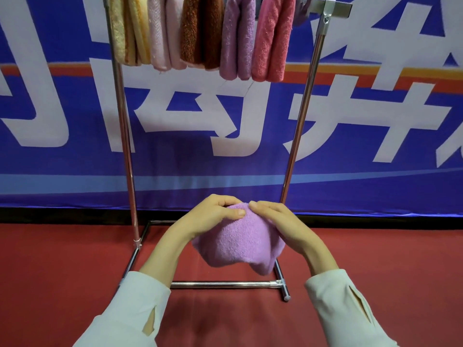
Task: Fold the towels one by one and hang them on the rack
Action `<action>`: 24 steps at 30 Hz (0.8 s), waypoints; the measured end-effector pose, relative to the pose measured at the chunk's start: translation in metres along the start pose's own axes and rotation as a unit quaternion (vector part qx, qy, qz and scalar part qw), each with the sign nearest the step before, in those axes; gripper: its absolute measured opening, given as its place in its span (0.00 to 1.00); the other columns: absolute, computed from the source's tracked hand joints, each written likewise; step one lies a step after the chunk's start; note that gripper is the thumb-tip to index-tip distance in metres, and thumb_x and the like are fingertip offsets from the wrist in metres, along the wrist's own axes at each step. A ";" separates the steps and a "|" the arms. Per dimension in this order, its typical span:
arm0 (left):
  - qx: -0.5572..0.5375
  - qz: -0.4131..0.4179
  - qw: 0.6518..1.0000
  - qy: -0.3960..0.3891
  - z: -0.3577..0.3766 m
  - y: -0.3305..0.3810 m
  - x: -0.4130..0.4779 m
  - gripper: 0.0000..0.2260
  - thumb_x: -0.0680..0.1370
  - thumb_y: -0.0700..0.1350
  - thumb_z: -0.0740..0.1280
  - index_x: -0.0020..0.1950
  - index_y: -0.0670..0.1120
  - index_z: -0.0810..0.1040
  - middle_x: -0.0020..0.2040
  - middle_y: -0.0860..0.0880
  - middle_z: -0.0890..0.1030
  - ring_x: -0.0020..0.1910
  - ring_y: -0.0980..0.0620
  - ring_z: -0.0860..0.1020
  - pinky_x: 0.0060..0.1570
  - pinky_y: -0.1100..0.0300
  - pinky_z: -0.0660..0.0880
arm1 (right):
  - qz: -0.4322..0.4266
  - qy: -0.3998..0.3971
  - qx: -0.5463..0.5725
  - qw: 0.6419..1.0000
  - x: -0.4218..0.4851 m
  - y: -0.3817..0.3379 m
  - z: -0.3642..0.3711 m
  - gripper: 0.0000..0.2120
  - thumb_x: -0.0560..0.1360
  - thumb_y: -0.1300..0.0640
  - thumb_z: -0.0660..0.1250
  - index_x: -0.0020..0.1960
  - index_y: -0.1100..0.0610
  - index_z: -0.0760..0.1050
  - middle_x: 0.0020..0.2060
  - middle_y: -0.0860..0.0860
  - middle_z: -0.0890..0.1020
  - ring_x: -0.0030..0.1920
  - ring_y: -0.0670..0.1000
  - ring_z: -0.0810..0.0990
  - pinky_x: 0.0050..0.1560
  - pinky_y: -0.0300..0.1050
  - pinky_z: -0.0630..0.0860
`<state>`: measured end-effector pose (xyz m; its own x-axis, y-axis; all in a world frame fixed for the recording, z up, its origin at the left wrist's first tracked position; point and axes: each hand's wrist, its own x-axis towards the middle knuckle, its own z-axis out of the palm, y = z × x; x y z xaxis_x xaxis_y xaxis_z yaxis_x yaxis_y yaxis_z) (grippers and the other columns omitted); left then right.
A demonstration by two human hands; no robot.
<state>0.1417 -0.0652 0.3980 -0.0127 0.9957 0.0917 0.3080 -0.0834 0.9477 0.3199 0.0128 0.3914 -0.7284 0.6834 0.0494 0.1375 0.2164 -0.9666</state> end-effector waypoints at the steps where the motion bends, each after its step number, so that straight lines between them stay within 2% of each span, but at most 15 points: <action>1: -0.003 0.001 1.000 0.003 0.000 0.001 0.000 0.09 0.69 0.48 0.69 0.46 0.48 0.83 0.44 0.52 0.83 0.45 0.57 0.79 0.51 0.60 0.72 | -0.006 -0.010 0.028 1.000 -0.002 0.000 -0.004 0.14 0.73 0.46 0.68 0.39 0.57 0.79 0.37 0.49 0.79 0.40 0.47 0.76 0.48 0.43 0.69; 3: -0.032 0.002 0.999 0.011 0.000 0.003 0.000 0.06 0.73 0.43 0.70 0.48 0.45 0.83 0.43 0.51 0.83 0.44 0.56 0.78 0.49 0.61 0.72 | -0.015 -0.037 0.085 0.996 -0.004 0.000 -0.010 0.06 0.71 0.53 0.67 0.42 0.56 0.77 0.39 0.50 0.80 0.42 0.47 0.77 0.46 0.42 0.70; 6: -0.101 0.010 0.995 0.017 0.004 0.007 0.002 0.06 0.75 0.41 0.69 0.49 0.41 0.81 0.43 0.48 0.81 0.42 0.53 0.78 0.45 0.62 0.73 | -0.039 -0.028 0.115 0.992 -0.002 -0.004 -0.014 0.08 0.71 0.57 0.67 0.49 0.58 0.79 0.45 0.54 0.81 0.47 0.51 0.79 0.51 0.45 0.72; 10: -0.149 0.007 0.989 -0.019 -0.005 0.017 0.014 0.18 0.73 0.51 0.69 0.51 0.36 0.78 0.46 0.43 0.78 0.45 0.47 0.75 0.45 0.55 0.70 | -0.066 0.010 0.153 0.986 0.006 -0.021 -0.024 0.12 0.72 0.57 0.67 0.54 0.59 0.79 0.52 0.57 0.81 0.54 0.53 0.79 0.59 0.48 0.71; 12: -0.151 0.006 0.988 -0.046 -0.017 0.028 0.027 0.24 0.73 0.51 0.69 0.58 0.32 0.75 0.52 0.39 0.78 0.51 0.45 0.76 0.50 0.51 0.69 | -0.077 0.017 0.163 0.983 0.012 -0.038 -0.036 0.13 0.72 0.57 0.67 0.55 0.59 0.79 0.52 0.56 0.82 0.54 0.52 0.80 0.58 0.46 0.74; 14: -0.156 0.009 0.986 -0.051 -0.028 0.048 0.044 0.27 0.73 0.49 0.70 0.63 0.30 0.71 0.54 0.39 0.77 0.52 0.46 0.74 0.52 0.51 0.68 | -0.089 0.017 0.164 0.982 0.022 -0.062 -0.052 0.12 0.73 0.58 0.67 0.55 0.59 0.79 0.50 0.55 0.82 0.52 0.52 0.80 0.55 0.45 0.74; 17: -0.177 0.034 0.983 -0.023 -0.040 0.093 0.072 0.18 0.76 0.45 0.67 0.61 0.35 0.76 0.51 0.43 0.80 0.48 0.50 0.77 0.49 0.56 0.71 | -0.112 0.024 0.154 0.981 0.039 -0.105 -0.080 0.15 0.73 0.57 0.67 0.58 0.61 0.78 0.52 0.56 0.82 0.52 0.52 0.80 0.55 0.45 0.76; 18: -0.191 0.046 0.980 -0.021 -0.044 0.108 0.084 0.17 0.76 0.45 0.66 0.61 0.37 0.77 0.54 0.43 0.81 0.51 0.49 0.78 0.52 0.55 0.71 | -0.121 0.027 0.155 0.980 0.045 -0.120 -0.089 0.16 0.73 0.56 0.67 0.59 0.61 0.78 0.51 0.56 0.83 0.51 0.51 0.81 0.52 0.44 0.77; 21: -0.218 0.094 0.971 -0.028 -0.054 0.155 0.119 0.21 0.77 0.47 0.66 0.67 0.39 0.74 0.65 0.39 0.76 0.63 0.43 0.75 0.67 0.49 0.66 | -0.154 0.051 0.177 0.971 0.067 -0.163 -0.115 0.16 0.73 0.57 0.67 0.58 0.62 0.78 0.48 0.55 0.83 0.47 0.51 0.82 0.46 0.42 0.79; 22: -0.227 0.101 0.968 -0.021 -0.057 0.170 0.130 0.20 0.77 0.46 0.65 0.68 0.39 0.73 0.66 0.39 0.76 0.64 0.44 0.75 0.69 0.50 0.66 | -0.164 0.060 0.181 0.968 0.074 -0.178 -0.123 0.16 0.73 0.57 0.67 0.58 0.62 0.78 0.48 0.55 0.83 0.47 0.51 0.82 0.46 0.42 0.79; 24: -0.244 0.112 0.963 -0.001 -0.059 0.197 0.148 0.17 0.80 0.43 0.61 0.67 0.38 0.73 0.63 0.40 0.77 0.61 0.46 0.77 0.66 0.53 0.69 | -0.184 0.077 0.168 0.965 0.089 -0.203 -0.138 0.15 0.76 0.57 0.65 0.60 0.64 0.77 0.52 0.57 0.83 0.51 0.53 0.82 0.50 0.45 0.79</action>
<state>0.1444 0.0635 0.6163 0.0050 0.9506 0.3105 -0.1803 -0.3046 0.9353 0.3198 0.1256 0.6262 -0.5749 0.7043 0.4165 -0.3564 0.2427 -0.9023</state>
